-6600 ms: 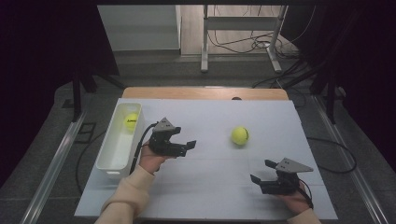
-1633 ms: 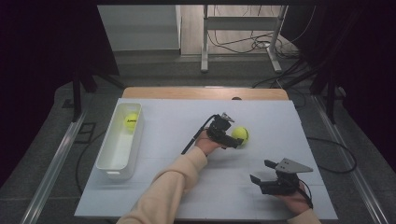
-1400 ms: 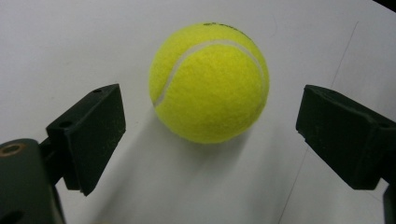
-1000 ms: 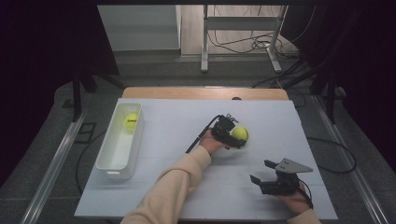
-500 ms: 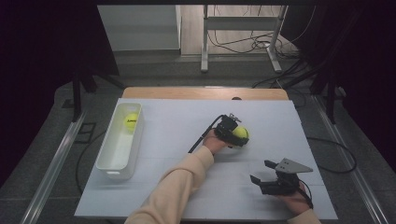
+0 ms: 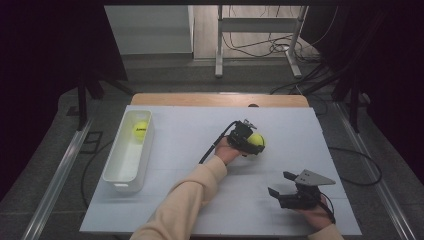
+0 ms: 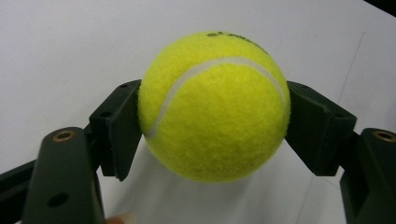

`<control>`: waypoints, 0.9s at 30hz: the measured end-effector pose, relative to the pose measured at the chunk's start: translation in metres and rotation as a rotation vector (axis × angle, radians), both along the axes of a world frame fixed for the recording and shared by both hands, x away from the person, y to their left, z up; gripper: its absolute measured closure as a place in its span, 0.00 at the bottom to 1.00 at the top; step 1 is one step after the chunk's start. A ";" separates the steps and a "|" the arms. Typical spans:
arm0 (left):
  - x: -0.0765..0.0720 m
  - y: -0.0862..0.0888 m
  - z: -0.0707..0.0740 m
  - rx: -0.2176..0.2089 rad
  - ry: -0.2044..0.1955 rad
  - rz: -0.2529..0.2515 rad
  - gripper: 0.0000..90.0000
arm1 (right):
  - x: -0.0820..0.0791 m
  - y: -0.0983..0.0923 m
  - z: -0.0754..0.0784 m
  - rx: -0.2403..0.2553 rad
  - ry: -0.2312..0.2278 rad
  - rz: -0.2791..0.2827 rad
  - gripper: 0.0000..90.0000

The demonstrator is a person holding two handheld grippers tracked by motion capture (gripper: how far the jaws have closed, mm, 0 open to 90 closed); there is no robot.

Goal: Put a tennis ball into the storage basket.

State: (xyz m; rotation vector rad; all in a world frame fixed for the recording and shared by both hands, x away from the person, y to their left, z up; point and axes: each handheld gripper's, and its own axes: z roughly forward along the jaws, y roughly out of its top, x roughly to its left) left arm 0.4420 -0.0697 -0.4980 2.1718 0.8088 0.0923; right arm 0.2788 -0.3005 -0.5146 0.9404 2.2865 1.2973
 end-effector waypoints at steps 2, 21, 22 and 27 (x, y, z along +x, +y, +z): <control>-0.002 0.002 0.002 -0.005 -0.005 0.000 0.29 | 0.000 0.000 0.000 0.001 -0.002 0.000 0.17; -0.015 0.020 0.012 -0.022 -0.023 -0.001 0.29 | 0.000 0.000 0.001 -0.002 -0.006 -0.004 0.17; -0.015 0.021 0.013 -0.023 -0.024 -0.001 0.29 | 0.000 0.000 0.001 0.000 -0.005 -0.002 0.17; -0.019 0.025 0.015 -0.030 -0.031 -0.002 0.29 | -0.001 0.001 0.000 -0.001 -0.004 -0.001 0.17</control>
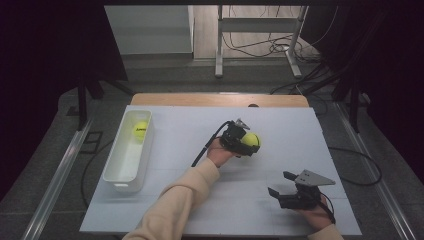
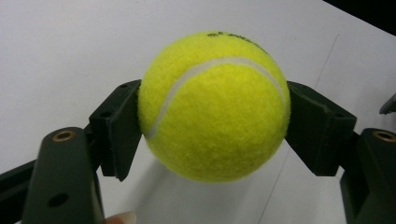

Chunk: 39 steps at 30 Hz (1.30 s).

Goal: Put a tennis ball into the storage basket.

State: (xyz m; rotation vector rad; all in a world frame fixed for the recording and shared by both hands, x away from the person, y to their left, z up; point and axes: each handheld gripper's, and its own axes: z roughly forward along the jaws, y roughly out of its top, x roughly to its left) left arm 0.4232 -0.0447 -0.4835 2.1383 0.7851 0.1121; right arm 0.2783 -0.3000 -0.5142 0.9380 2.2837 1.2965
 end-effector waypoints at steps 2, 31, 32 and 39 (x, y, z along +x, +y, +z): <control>-0.001 0.001 0.001 0.001 -0.002 -0.002 0.29 | 0.000 0.000 0.000 -0.001 -0.001 0.000 0.17; -0.020 0.025 0.018 -0.026 -0.034 0.002 0.29 | 0.000 0.000 0.000 -0.005 -0.003 -0.001 0.17; -0.021 0.026 0.019 -0.029 -0.033 0.006 0.29 | 0.000 0.000 0.000 -0.005 -0.003 -0.001 0.17; -0.025 0.033 0.022 -0.027 -0.037 0.003 0.29 | 0.000 0.001 0.000 -0.007 -0.004 -0.001 0.17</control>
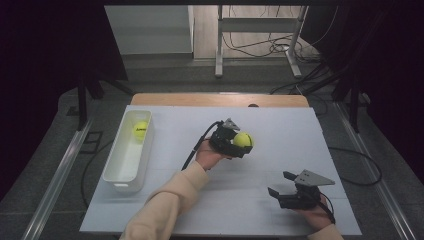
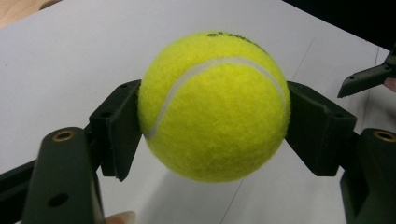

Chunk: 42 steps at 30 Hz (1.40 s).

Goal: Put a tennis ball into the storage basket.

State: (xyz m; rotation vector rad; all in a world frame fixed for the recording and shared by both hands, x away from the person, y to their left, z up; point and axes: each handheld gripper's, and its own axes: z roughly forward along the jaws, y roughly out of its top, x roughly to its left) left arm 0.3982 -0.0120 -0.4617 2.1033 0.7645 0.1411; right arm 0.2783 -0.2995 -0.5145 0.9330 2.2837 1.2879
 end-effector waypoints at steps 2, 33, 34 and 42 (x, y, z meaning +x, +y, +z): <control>-0.001 0.002 0.001 0.001 0.002 0.003 0.29 | 0.000 0.000 0.000 0.000 0.000 0.001 0.17; -0.018 0.032 0.008 -0.021 -0.010 0.034 0.29 | -0.001 0.001 0.000 -0.007 -0.003 0.004 0.17; -0.018 0.033 0.008 -0.025 -0.009 0.038 0.29 | -0.001 0.001 0.000 -0.004 -0.004 0.004 0.17; -0.022 0.040 0.009 -0.029 -0.014 0.046 0.29 | -0.001 0.000 0.001 -0.002 -0.007 0.003 0.17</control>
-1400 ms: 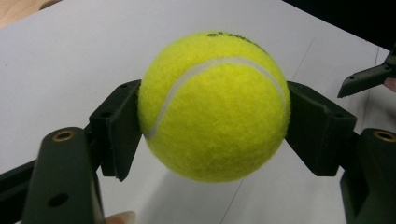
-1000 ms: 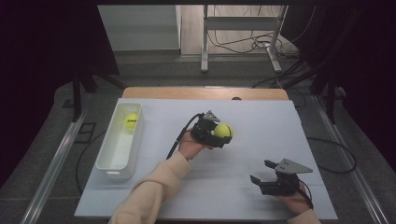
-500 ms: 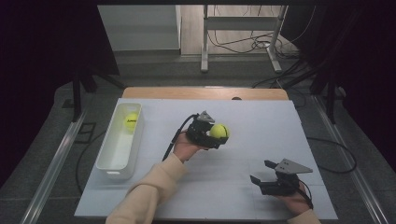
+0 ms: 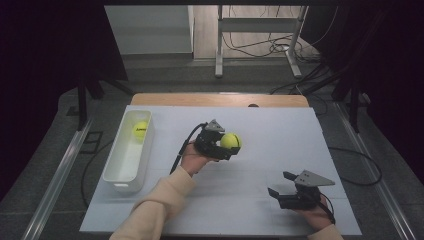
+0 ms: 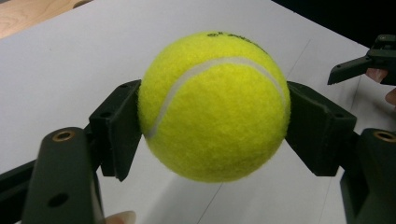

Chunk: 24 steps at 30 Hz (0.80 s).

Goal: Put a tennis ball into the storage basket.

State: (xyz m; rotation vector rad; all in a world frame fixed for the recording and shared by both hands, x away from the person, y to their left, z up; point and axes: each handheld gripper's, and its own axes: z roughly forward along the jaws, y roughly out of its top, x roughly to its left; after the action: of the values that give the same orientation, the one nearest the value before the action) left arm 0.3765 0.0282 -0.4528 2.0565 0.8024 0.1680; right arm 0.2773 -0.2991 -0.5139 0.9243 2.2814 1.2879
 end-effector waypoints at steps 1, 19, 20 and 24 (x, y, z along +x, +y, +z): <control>0.000 0.001 0.000 0.000 -0.001 0.001 0.29 | 0.000 0.000 0.000 -0.001 0.000 0.000 0.17; -0.010 0.013 0.006 -0.015 -0.018 0.004 0.29 | 0.000 0.000 0.000 -0.004 -0.001 -0.001 0.17; -0.011 0.013 0.006 -0.016 -0.017 0.005 0.29 | 0.000 0.000 0.000 -0.003 -0.001 -0.001 0.17; -0.013 0.017 0.006 -0.011 -0.016 0.009 0.29 | 0.000 0.000 0.000 -0.003 -0.001 0.000 0.17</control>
State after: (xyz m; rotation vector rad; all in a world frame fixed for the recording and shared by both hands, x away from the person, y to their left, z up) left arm 0.3633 0.0449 -0.4468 2.0390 0.8014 0.1847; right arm 0.2769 -0.2986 -0.5138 0.9228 2.2821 1.2837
